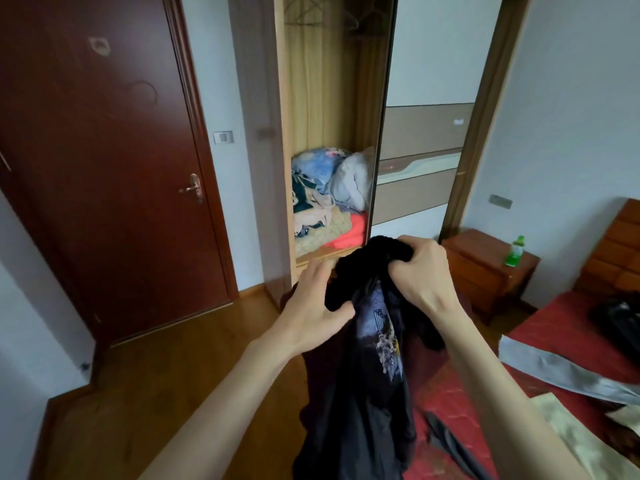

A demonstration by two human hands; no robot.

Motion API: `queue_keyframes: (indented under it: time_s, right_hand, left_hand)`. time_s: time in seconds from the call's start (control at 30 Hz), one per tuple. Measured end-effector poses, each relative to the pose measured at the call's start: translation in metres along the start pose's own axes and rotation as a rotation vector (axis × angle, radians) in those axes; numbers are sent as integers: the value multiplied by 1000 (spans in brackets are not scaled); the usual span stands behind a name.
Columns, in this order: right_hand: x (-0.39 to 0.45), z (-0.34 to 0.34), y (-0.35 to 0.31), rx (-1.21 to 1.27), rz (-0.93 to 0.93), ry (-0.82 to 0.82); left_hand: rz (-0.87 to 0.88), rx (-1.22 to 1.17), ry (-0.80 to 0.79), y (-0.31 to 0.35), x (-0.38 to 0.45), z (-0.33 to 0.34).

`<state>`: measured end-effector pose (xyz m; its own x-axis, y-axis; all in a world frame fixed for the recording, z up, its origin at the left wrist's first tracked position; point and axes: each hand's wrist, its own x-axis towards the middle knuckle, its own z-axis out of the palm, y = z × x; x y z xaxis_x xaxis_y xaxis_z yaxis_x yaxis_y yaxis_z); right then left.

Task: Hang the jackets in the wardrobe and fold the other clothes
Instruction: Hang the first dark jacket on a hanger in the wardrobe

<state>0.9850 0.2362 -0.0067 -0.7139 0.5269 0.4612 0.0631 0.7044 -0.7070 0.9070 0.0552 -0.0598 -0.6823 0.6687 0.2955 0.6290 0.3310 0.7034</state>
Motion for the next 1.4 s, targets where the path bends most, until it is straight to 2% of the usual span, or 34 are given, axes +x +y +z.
queue_keyframes:
  time_s: [0.07, 0.13, 0.4, 0.53, 0.67, 0.83, 1.07, 1.2, 1.3, 1.4]
  right_hand:
    - [11, 17, -7, 17, -20, -30]
    - [21, 35, -10, 18, -13, -71]
    - [72, 98, 19, -181, -16, -113]
    - [108, 132, 42, -329, -90, -44]
    - [157, 168, 79, -424, -63, -24]
    - [223, 200, 123, -438, 80, -120]
    - [320, 227, 154, -227, -73, -418]
    - [358, 245, 166, -207, -122, -504]
    - [383, 260, 170, -174, -131, -494]
    - [412, 274, 174, -185, -166, -360]
  left_hand:
    - [35, 308, 48, -22, 8, -2]
    - [-7, 433, 83, -40, 18, -1]
    - [-66, 443, 309, -112, 75, -32]
    - [-14, 438, 396, -131, 122, -51]
    - [92, 494, 409, -146, 178, -71]
    - [132, 556, 373, -172, 248, -99]
    - [70, 558, 342, -211, 332, -129]
    - [-10, 533, 284, -234, 374, -137]
    - [-11, 485, 253, -257, 409, -140]
    - [25, 541, 222, -284, 448, -138]
